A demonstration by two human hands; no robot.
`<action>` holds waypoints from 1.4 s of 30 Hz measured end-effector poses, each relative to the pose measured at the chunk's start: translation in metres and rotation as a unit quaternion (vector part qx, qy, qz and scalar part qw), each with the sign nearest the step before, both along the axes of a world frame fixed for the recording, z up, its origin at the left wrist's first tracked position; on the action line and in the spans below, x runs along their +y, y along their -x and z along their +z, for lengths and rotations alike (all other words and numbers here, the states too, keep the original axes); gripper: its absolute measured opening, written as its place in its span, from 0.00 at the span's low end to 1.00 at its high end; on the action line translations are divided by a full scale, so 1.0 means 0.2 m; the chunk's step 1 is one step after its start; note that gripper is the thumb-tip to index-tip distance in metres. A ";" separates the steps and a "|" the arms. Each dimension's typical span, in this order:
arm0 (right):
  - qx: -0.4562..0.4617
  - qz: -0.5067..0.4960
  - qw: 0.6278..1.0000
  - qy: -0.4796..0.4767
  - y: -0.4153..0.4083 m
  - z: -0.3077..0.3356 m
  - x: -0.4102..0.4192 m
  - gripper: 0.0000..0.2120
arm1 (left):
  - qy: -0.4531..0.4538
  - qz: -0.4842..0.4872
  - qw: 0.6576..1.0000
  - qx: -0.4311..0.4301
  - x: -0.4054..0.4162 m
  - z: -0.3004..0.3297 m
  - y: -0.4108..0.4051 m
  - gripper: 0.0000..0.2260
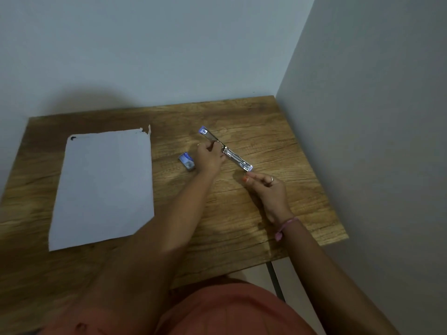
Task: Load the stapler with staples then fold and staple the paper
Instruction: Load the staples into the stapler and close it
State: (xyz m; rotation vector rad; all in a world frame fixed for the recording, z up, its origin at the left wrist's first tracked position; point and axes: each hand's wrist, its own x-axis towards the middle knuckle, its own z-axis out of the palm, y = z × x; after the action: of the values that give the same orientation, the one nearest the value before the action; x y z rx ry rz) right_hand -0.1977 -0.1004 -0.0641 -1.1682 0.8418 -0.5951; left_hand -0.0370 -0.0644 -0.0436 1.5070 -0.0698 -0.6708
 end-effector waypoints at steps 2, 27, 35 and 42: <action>-0.006 -0.004 1.000 0.018 0.00 0.03 0.01 0.08 | 0.014 0.010 1.000 -0.012 0.04 0.02 0.01 0.05; 0.091 0.036 0.805 0.585 -0.34 0.44 0.25 0.07 | 0.124 0.091 0.985 -0.075 0.41 0.37 0.01 0.06; 0.125 0.026 0.777 0.616 -0.38 0.45 0.31 0.07 | 0.119 0.089 0.986 -0.072 0.43 0.38 0.00 0.06; 0.143 0.049 0.776 0.613 -0.39 0.48 0.32 0.07 | 0.115 0.085 0.987 -0.073 0.44 0.37 -0.02 0.07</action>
State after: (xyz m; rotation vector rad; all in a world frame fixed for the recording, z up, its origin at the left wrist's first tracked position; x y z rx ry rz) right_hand -0.1198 -0.0357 0.0324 -2.5369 0.5780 -0.9302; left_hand -0.0326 0.0234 0.0305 1.3200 -0.1245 -0.4003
